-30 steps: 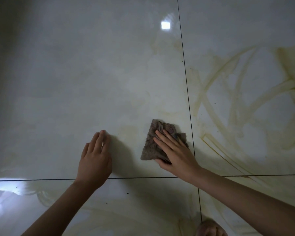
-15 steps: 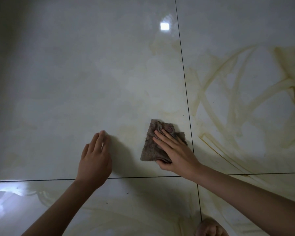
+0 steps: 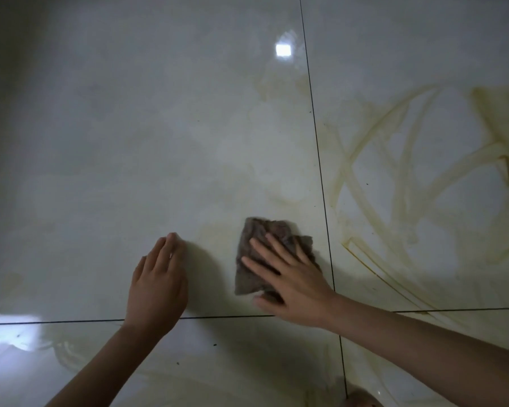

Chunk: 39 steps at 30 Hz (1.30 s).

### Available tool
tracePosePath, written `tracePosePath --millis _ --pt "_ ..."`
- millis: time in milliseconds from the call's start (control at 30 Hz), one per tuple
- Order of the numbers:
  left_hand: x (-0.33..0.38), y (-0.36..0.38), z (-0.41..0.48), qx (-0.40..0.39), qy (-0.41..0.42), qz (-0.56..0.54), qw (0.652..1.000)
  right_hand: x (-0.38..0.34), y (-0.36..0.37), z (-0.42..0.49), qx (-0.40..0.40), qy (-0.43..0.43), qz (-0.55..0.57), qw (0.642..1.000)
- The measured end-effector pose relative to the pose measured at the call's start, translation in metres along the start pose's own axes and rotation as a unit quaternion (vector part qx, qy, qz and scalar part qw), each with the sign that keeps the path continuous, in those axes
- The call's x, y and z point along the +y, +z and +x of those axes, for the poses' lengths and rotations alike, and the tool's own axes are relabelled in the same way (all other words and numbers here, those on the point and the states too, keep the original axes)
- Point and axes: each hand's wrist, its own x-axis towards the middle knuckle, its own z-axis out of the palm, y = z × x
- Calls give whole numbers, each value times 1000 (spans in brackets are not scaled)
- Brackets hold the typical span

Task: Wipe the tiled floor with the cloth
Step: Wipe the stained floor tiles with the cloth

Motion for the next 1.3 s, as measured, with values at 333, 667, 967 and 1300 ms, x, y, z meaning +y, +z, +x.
tracePosePath --millis 333,667,967,1300 --pt "-18 -5 32 87 -6 16 996 62 -13 120 59 -50 -70 995" --pt "-50 -19 85 55 -62 23 996 210 -62 164 103 512 7 853" --pt "-77 -33 110 158 -56 -36 985 -18 -7 313 56 134 -6 989" --pt "-119 -25 106 122 -99 6 988 146 -61 290 173 109 29 978"
